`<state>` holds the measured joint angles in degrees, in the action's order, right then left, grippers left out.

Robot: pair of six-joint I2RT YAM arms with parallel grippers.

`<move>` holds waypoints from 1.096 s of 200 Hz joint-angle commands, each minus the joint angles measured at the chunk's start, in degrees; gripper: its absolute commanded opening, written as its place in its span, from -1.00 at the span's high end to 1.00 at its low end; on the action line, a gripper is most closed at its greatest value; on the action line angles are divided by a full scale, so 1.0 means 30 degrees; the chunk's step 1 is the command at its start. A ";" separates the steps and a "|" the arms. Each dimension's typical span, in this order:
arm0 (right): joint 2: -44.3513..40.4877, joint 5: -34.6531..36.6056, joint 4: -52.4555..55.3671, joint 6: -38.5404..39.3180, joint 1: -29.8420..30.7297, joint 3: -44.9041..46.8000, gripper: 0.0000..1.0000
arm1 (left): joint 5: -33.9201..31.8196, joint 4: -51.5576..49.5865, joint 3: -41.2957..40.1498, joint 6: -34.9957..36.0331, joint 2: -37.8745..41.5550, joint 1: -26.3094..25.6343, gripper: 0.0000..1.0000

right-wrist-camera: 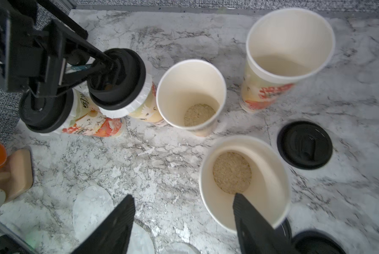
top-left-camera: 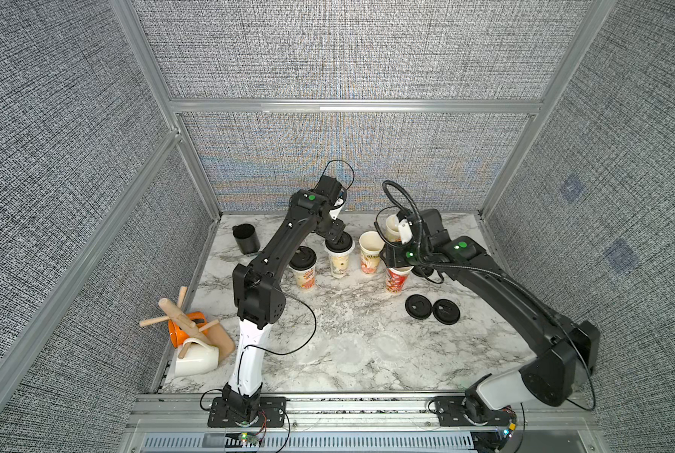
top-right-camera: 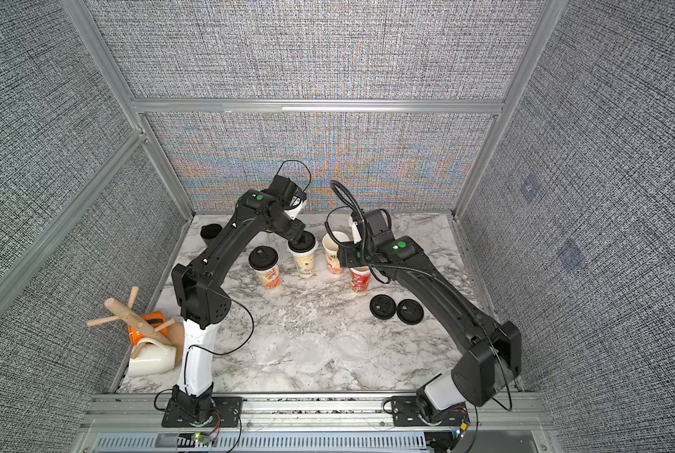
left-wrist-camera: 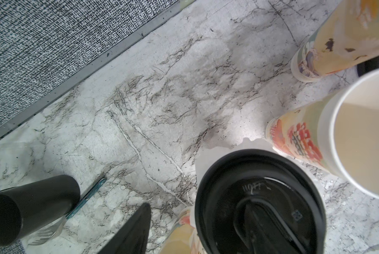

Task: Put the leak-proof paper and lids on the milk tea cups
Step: Secure the cup lid on the cup.

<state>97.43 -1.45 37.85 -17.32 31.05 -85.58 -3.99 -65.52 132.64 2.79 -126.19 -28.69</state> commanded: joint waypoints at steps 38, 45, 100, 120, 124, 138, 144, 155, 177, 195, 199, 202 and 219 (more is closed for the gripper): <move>0.4284 -0.2360 -0.1186 -0.0756 0.0634 -0.4477 0.46 | -0.1541 -0.2577 -0.1265 -0.0313 -0.0223 0.0040 -0.36; 0.4611 -0.2382 -0.1217 -0.0959 0.0802 -0.4724 0.46 | -0.1615 -0.2580 -0.1335 -0.0320 -0.0227 0.0025 -0.36; 0.6719 -0.1621 -0.1271 -0.2850 0.1662 -0.6342 0.45 | -0.2306 -0.2764 -0.1622 -0.0462 -0.0182 0.0040 -0.36; 0.6958 -0.1047 -0.1503 -0.3374 0.1662 -0.6379 0.45 | -0.2384 -0.2770 -0.1682 -0.0488 -0.0126 0.0036 -0.35; 0.6983 -0.0972 -0.1526 -0.3435 0.1659 -0.6394 0.45 | -0.2391 -0.2771 -0.1676 -0.0500 -0.0124 0.0039 -0.35; 0.7174 -0.0752 -0.1541 -0.3564 0.1670 -0.6488 0.45 | -0.2386 -0.2732 -0.1685 -0.0538 -0.0130 0.0033 -0.35; 0.7287 -0.0668 -0.1539 -0.3626 0.1663 -0.6564 0.45 | -0.2372 -0.2714 -0.1705 -0.0568 -0.0134 0.0036 -0.36; 0.7431 -0.0615 -0.1597 -0.3685 0.1662 -0.6694 0.45 | -0.2338 -0.2735 -0.1721 -0.0574 -0.0130 0.0033 -0.35; 0.7817 -0.0382 -0.1553 -0.3842 0.1662 -0.7120 0.46 | -0.2219 -0.2689 -0.1831 -0.0631 -0.0065 0.0034 -0.35; 0.8126 -0.0168 -0.1505 -0.3967 0.1591 -0.7485 0.46 | -0.2100 -0.2708 -0.1912 -0.0664 0.0002 0.0022 -0.34; 0.8157 -0.0161 -0.1497 -0.3981 0.1603 -0.7532 0.46 | -0.2071 -0.2690 -0.1929 -0.0680 0.0029 0.0007 -0.34; 0.8214 -0.0145 -0.1495 -0.3975 0.1604 -0.7603 0.46 | -0.2043 -0.2698 -0.1944 -0.0663 0.0071 0.0004 -0.35; 0.8327 -0.0058 -0.1540 -0.4021 0.1604 -0.7768 0.46 | -0.2010 -0.2682 -0.2108 -0.0695 0.0165 -0.0013 -0.34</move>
<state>121.82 -3.14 34.96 -28.12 35.97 -107.92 -9.50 -61.23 127.81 -0.49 -124.60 -28.67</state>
